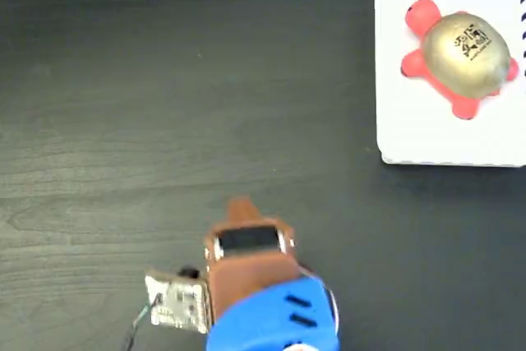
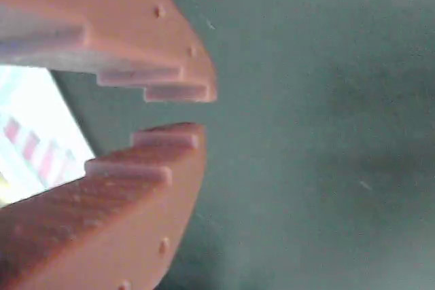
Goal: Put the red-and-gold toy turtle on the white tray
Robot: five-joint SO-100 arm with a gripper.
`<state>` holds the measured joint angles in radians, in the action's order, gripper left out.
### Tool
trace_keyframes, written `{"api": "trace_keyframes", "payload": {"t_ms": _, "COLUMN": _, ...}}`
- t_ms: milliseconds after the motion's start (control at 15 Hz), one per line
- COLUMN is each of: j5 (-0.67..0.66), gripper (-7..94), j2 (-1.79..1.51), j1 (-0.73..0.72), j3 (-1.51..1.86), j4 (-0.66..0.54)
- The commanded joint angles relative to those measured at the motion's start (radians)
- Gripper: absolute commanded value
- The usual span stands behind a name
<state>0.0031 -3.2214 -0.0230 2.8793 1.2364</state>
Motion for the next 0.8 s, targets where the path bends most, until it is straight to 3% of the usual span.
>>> {"api": "trace_keyframes", "payload": {"t_ms": 0, "j5": 0.002, "gripper": 0, "j2": -0.028, "j1": -0.011, "j3": 0.005, "j4": 0.043}}
{"api": "trace_keyframes", "payload": {"t_ms": 733, "j5": 0.029, "gripper": 0, "j2": -0.029, "j1": 0.014, "j3": 0.041, "j4": 0.026}}
